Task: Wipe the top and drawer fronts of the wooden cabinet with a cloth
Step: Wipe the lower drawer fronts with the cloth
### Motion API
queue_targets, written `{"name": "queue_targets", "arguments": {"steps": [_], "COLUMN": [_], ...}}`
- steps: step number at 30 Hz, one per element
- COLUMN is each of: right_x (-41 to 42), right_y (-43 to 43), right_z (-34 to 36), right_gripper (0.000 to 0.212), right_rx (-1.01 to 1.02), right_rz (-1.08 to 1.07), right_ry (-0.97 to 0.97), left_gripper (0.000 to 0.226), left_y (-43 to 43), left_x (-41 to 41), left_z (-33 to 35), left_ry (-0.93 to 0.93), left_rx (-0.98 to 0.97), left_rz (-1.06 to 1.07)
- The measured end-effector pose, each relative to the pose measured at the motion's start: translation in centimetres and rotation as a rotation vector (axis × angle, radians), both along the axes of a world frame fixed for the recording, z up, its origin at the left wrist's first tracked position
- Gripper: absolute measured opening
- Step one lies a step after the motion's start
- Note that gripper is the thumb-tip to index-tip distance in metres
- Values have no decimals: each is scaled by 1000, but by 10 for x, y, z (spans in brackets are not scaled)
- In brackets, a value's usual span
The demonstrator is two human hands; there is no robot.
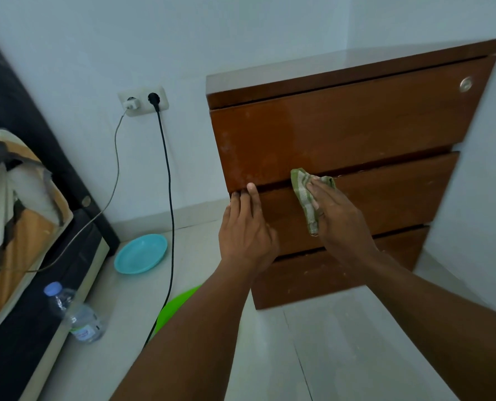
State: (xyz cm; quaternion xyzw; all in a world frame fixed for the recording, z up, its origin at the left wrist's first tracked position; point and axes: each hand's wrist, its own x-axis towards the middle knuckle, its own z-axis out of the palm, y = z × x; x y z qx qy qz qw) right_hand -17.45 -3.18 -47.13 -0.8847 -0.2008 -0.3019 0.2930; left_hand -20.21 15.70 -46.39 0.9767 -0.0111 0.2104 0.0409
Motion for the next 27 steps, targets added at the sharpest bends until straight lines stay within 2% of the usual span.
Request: {"name": "queue_targets", "arguments": {"steps": [4, 14, 22, 24, 27], "right_x": [-2, -17, -24, -19, -8], "right_y": [-1, -12, 1, 12, 29], "right_z": [1, 8, 27, 30, 24], "right_gripper": [46, 47, 42, 42, 44], "right_rx": [-9, -56, -144, -188, -286], "right_rz": [-6, -7, 50, 61, 104], "right_ry": [13, -16, -162, -154, -49], "left_gripper": [93, 94, 87, 89, 78], "left_y": [3, -5, 7, 13, 18], "left_x": [0, -8, -26, -32, -32], "left_z": [11, 28, 23, 12, 1], "left_ry": [25, 52, 18, 29, 10], "left_rx": [129, 125, 212, 180, -11], "left_rz": [1, 29, -59, -96, -176]}}
